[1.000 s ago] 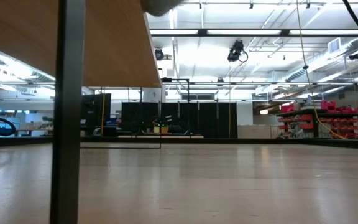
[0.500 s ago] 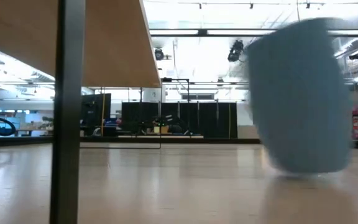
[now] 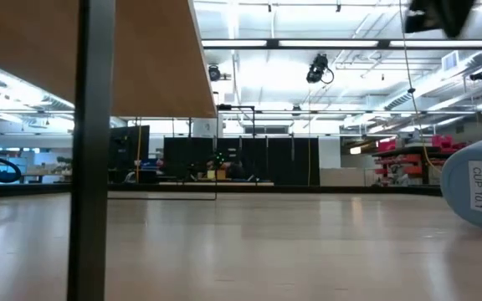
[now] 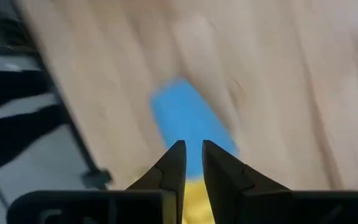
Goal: Stack small to large cups/mugs on shelf
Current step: Move the light blue cup
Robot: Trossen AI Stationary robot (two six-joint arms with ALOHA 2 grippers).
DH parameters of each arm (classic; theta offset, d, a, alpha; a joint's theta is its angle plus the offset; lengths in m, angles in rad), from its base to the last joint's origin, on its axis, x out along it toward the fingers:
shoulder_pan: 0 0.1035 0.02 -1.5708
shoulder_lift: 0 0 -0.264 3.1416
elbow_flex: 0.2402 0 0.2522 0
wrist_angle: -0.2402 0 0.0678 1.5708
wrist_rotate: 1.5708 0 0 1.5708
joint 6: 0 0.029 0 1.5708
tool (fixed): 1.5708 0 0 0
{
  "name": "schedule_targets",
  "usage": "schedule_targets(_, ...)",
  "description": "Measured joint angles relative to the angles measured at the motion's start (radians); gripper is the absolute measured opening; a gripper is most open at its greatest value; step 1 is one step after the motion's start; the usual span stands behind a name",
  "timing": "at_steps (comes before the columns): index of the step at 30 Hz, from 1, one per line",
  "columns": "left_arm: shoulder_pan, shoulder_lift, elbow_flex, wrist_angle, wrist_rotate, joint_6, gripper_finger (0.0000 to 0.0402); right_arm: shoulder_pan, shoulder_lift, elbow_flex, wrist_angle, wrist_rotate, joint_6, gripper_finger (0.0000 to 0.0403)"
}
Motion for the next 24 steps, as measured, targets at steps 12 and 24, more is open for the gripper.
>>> schedule_targets(12,0.0,0.0,0.0,0.006,0.021,0.011,0.0028,0.137,-0.287,-0.331,0.278,0.015,0.484,0.0059)
schedule_targets(24,0.0,0.0,0.0,0.014,0.022,0.023,0.0032,0.265,-0.598,-0.714,0.641,0.155,0.903,0.0059)
